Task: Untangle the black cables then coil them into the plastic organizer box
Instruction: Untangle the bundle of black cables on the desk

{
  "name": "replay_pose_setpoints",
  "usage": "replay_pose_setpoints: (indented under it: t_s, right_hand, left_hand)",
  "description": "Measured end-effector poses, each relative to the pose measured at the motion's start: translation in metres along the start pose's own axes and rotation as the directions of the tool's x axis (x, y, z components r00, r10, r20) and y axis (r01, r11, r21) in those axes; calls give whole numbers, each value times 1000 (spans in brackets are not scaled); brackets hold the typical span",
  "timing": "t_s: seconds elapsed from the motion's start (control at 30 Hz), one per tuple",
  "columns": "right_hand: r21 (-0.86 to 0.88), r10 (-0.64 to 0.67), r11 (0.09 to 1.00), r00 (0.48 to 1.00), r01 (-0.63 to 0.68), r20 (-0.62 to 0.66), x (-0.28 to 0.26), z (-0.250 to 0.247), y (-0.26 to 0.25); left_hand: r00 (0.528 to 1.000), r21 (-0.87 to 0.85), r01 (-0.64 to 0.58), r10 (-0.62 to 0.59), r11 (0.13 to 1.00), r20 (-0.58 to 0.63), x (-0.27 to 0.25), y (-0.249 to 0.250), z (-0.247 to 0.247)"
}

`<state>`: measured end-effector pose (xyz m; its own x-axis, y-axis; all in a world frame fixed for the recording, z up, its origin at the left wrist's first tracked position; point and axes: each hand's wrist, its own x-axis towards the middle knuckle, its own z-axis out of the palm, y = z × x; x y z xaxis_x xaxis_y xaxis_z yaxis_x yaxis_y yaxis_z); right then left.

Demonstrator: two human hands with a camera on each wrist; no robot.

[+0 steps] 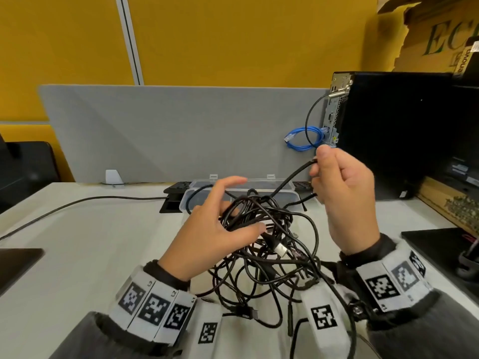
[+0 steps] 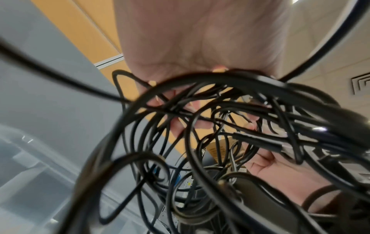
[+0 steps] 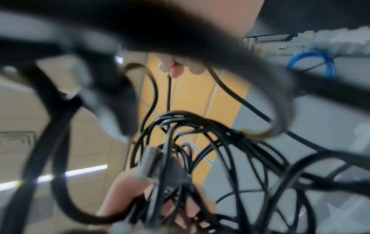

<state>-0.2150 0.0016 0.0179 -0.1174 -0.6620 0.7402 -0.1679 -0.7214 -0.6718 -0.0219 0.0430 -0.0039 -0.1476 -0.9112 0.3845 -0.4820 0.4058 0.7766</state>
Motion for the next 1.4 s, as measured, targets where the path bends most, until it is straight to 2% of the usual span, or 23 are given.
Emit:
replay_pose_setpoints:
  t_s: [0.07, 0.1, 0.13, 0.2, 0.27, 0.33, 0.37, 0.43, 0.5, 0.53, 0.6, 0.77, 0.9, 1.03, 1.1, 1.2, 1.23, 1.33, 1.4]
  right_hand:
    - [-118, -46, 992, 997, 53, 60, 2, -2, -2]
    - [-194, -32, 979, 991, 58, 133, 3, -3, -2]
    - [-269, 10, 961, 973, 55, 232, 4, -5, -2]
    - [-406, 120, 911, 894, 74, 431, 2, -7, -4]
    - [-562, 183, 807, 829, 180, 528, -5, -4, -5]
    - [-671, 175, 665, 805, 328, 567, -13, 4, -7]
    - [-680, 166, 638, 797, 362, 580, -16, 8, -7]
    - [-618, 159, 701, 766, 357, 623, -19, 12, -2]
    - [-554, 184, 769, 720, 318, 669, -19, 11, 6]
    - [-550, 212, 777, 696, 307, 686, -19, 12, 9]
    - [-537, 245, 795, 661, 281, 709, -17, 12, 13]
    - [-475, 255, 857, 634, 203, 730, -16, 11, 10]
    - [-448, 212, 855, 611, 262, 763, -16, 12, 7]
    - [-401, 200, 890, 603, 218, 772, -10, 6, 0]
    - [-390, 220, 902, 582, 184, 783, -9, 3, -2]
    - [-403, 287, 910, 558, 94, 779, -8, 0, -1]
    - [-399, 302, 915, 554, 60, 776, -8, -1, 0]
    - [-401, 312, 915, 555, 42, 771, -11, 2, 2]
    - [-434, 302, 894, 570, 108, 764, -14, 6, 2]
  left_hand:
    - [998, 53, -2, 5, 999, -63, -1, 0, -1]
    - [995, 76, -6, 13, 997, -95, -1, -2, -1]
    - [992, 88, -1, 12, 996, -127, -2, -4, -1]
    - [982, 108, 29, -8, 994, -191, -3, -10, -1]
    - [976, 150, 43, -10, 988, -219, -4, -12, 1]
    - [984, 164, 47, -18, 985, -175, -4, -14, 2]
    - [991, 132, 59, -43, 989, -125, -4, -16, 2]
    - [990, 25, 137, -138, 990, 27, -4, -22, 0]
    - [956, -152, 266, -240, 952, 169, -3, -29, -2]
    - [943, -247, 310, -265, 918, 199, -3, -35, -3]
    - [937, -347, 342, -287, 873, 201, -2, -43, -2]
    - [951, -272, 290, -245, 918, 186, -2, -44, 4]
    - [972, -271, 233, -223, 934, 66, 0, -44, 9]
    - [975, -342, 191, -219, 920, -43, 2, -45, 10]
    - [979, -392, 188, -202, 900, 7, 1, -46, 7]
    - [964, -441, 215, -118, 872, 237, -2, -46, 2]
    - [955, -448, 220, -98, 867, 279, -3, -46, 2]
    - [967, -399, 175, -82, 900, 240, -4, -42, 6]
    - [980, -371, 151, -88, 916, 180, -3, -44, 9]
